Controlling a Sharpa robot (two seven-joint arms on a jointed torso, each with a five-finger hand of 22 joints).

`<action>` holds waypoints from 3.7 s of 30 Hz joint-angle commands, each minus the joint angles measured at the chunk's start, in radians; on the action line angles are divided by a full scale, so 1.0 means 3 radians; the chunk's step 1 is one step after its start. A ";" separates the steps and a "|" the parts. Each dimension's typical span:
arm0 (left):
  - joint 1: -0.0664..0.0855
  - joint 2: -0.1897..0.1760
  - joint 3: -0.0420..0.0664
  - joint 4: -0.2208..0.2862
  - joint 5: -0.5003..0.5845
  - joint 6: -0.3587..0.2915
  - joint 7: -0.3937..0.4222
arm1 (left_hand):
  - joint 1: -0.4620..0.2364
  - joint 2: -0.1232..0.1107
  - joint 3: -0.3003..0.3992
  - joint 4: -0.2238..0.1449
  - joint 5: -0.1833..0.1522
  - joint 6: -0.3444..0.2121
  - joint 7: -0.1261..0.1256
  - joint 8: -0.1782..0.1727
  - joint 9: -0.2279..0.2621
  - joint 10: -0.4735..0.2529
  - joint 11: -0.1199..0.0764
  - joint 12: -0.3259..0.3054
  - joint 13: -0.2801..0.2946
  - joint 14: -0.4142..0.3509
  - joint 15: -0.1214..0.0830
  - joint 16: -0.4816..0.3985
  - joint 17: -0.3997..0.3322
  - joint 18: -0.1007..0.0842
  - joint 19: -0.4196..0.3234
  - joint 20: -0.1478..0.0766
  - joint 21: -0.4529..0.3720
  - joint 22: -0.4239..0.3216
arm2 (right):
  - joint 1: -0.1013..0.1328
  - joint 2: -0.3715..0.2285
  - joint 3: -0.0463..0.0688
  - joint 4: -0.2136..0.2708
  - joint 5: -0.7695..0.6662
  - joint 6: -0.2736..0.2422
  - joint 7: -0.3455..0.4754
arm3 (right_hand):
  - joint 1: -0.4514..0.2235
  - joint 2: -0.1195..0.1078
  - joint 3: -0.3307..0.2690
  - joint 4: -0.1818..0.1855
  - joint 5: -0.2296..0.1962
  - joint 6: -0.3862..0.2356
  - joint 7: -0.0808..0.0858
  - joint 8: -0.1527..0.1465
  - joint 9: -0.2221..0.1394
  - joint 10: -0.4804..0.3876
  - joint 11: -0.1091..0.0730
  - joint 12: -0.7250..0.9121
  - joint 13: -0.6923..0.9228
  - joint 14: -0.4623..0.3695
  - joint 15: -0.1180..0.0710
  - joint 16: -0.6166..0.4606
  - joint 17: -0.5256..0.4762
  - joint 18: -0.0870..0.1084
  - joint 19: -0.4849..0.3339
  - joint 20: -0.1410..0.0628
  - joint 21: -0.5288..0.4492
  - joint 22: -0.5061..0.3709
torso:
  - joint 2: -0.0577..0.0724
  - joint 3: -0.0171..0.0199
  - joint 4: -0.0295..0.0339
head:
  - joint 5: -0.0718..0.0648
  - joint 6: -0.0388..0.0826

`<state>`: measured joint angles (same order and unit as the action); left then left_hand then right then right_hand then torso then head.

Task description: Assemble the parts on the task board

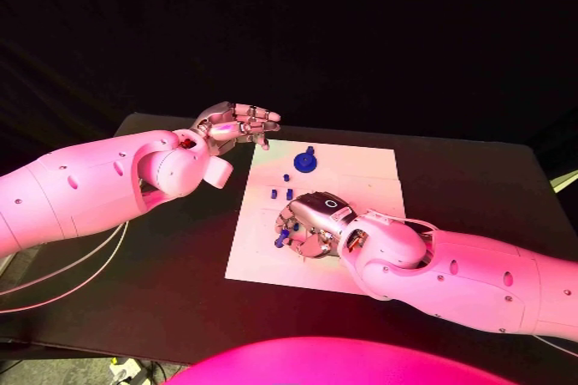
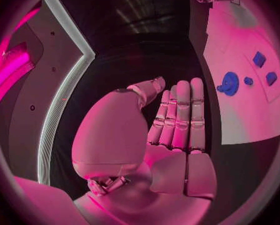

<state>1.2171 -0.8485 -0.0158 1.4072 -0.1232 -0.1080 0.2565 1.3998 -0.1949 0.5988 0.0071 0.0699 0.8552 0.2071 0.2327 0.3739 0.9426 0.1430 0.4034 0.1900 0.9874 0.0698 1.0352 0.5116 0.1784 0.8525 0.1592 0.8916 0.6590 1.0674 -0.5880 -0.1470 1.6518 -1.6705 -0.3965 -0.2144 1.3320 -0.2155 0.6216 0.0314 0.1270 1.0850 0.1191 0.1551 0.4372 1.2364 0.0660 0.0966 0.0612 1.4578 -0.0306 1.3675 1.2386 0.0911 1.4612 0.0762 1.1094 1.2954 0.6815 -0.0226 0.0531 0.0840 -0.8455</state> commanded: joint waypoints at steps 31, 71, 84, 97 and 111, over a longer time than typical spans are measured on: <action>0.0002 -0.0011 0.0002 0.0015 0.0004 0.0004 -0.0002 | -0.0041 0.0035 -0.0094 0.0052 0.0064 -0.0056 0.0011 0.0056 -0.0003 -0.0075 0.0006 0.0038 -0.0036 -0.0025 0.0001 -0.0034 -0.0036 0.0021 0.0053 0.0015 -0.0045 -0.0033 | -0.0019 0.0103 -0.0028 -0.0080 -0.0053 0.0090 -0.0013 | -0.0217 -0.0021 0.0073 -0.0017 0.0028 -0.0207 0.0083 0.0100 0.0135 -0.0004 0.0036 -0.0123 0.0032 0.0164 0.0073 0.0050 -0.0009 -0.0051 0.0096 0.0013 -0.0034 0.0404 | -0.0004 -0.0001 -0.0003 | 0.0003 -0.0026; 0.0000 -0.0058 -0.0012 0.0005 0.0028 0.0000 -0.0005 | -0.0042 0.0035 -0.0100 0.0058 0.0063 -0.0059 0.0011 0.0061 -0.0003 -0.0077 0.0006 0.0044 -0.0037 -0.0026 0.0001 -0.0035 -0.0038 0.0021 0.0060 0.0015 -0.0056 -0.0042 | 0.0447 -0.1424 0.0006 0.0559 0.2179 -0.0391 -0.0225 | 0.0090 0.0168 -0.1809 0.0848 0.0037 -0.0599 0.0009 0.0543 -0.0037 -0.0107 -0.0100 0.2430 0.1886 0.0191 -0.0041 0.0176 0.0108 -0.0030 0.0145 -0.0055 -0.0239 0.0307 | -0.0063 0.0004 -0.0122 | -0.0322 0.0084; -0.0016 -0.0065 -0.0020 0.0020 0.0037 0.0015 -0.0001 | -0.0043 0.0035 -0.0102 0.0061 0.0063 -0.0059 0.0011 0.0062 -0.0003 -0.0077 0.0006 0.0046 -0.0037 -0.0026 0.0001 -0.0035 -0.0038 0.0020 0.0062 0.0015 -0.0059 -0.0044 | 0.0343 -0.1719 -0.0039 0.0742 0.1745 0.0011 -0.0740 | -0.0165 0.0317 -0.2215 0.0869 0.0044 -0.0683 -0.0041 0.0953 0.0163 0.0664 -0.0129 0.4378 0.4340 0.0331 -0.0047 0.0578 0.0866 -0.0172 0.0262 -0.0074 0.0750 0.0711 | -0.0094 0.0001 -0.0145 | -0.0421 0.0043; -0.0021 -0.0087 -0.0021 0.0031 0.0037 0.0017 -0.0004 | -0.0043 0.0035 -0.0102 0.0061 0.0063 -0.0059 0.0011 0.0062 -0.0003 -0.0077 0.0006 0.0046 -0.0037 -0.0026 0.0001 -0.0035 -0.0038 0.0020 0.0062 0.0015 -0.0059 -0.0044 | 0.0207 -0.1601 -0.0045 0.0781 0.1428 -0.0032 -0.0839 | -0.0186 0.0292 -0.2261 0.0867 0.0046 -0.0686 -0.0040 0.0954 0.0166 0.0661 -0.0127 0.4381 0.4356 0.0345 -0.0045 0.0611 0.0942 -0.0182 0.0268 -0.0073 0.0814 0.0734 | -0.0086 -0.0005 -0.0144 | -0.0386 0.0025; -0.0021 -0.0099 -0.0022 0.0037 0.0038 0.0025 -0.0013 | -0.0046 0.0036 -0.0104 0.0065 0.0064 -0.0059 0.0011 0.0065 -0.0003 -0.0078 0.0006 0.0049 -0.0038 -0.0026 0.0002 -0.0035 -0.0039 0.0020 0.0065 0.0015 -0.0065 -0.0048 | 0.0134 -0.1488 -0.0045 0.0700 0.1239 0.0117 -0.0945 | -0.0372 0.0290 -0.2435 0.0875 0.0048 -0.0651 -0.0049 0.0976 0.0182 0.0652 -0.0132 0.4375 0.4381 0.0347 -0.0045 0.0620 0.0963 -0.0187 0.0266 -0.0070 0.0852 0.0758 | -0.0086 0.0001 -0.0153 | -0.0362 0.0000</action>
<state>1.2105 -0.8783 -0.0229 1.4154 -0.1130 -0.1041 0.2520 1.3997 -0.1949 0.5988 0.0073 0.0699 0.8517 0.2103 0.2329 0.3738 0.9363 0.1429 0.4036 0.1899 0.9874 0.0698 1.0352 0.5098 0.1784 0.8521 0.1592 0.8846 0.6545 1.1096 -1.0371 -0.1607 1.8631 -1.2880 -0.3671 -0.4933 1.2381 -0.1273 -0.0470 0.2883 0.1503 0.8933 0.1068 0.4222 0.4784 1.4009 0.0305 1.3997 1.2954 1.4579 -0.0312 1.5379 1.2985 0.0596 1.4579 0.0656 1.3388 1.2992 0.6561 -0.0225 0.0070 -0.0251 -0.8436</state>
